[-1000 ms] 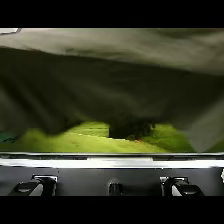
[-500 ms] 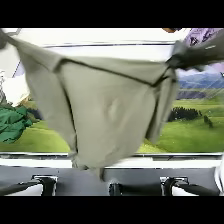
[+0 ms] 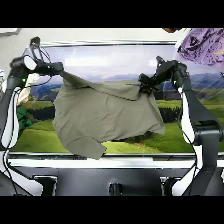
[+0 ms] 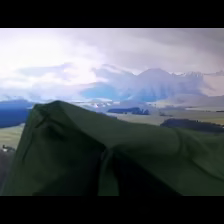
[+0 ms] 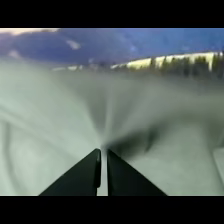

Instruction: Fold the clothes and pants, and hang the long-sleeved shirts on hangers.

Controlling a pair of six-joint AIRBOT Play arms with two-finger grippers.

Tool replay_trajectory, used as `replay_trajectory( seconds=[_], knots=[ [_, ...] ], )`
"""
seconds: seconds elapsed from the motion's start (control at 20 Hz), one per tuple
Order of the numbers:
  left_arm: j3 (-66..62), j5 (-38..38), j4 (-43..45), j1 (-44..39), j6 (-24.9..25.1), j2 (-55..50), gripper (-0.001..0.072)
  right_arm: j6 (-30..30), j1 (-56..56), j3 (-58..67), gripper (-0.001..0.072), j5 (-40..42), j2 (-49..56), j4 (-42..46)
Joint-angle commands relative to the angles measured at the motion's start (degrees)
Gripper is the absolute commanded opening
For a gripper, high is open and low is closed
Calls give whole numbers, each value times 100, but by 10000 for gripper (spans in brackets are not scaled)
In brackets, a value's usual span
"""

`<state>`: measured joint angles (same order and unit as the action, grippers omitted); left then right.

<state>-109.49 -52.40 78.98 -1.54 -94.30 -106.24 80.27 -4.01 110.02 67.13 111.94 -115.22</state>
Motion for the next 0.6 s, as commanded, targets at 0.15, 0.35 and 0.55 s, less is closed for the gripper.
replay_trajectory(
  seconds=[0.15,0.35,0.55],
  knots=[
    [-175,-1318,-157,396,-160,168,471,944,245,9,459,907,-286,-98],
    [-76,-3003,-133,1239,4,804,471,1362,1235,-378,458,1718,-1145,-221],
    [1384,-3263,-378,1921,-7,1801,471,1609,2398,-2717,458,1510,-2402,-459]
  ],
)
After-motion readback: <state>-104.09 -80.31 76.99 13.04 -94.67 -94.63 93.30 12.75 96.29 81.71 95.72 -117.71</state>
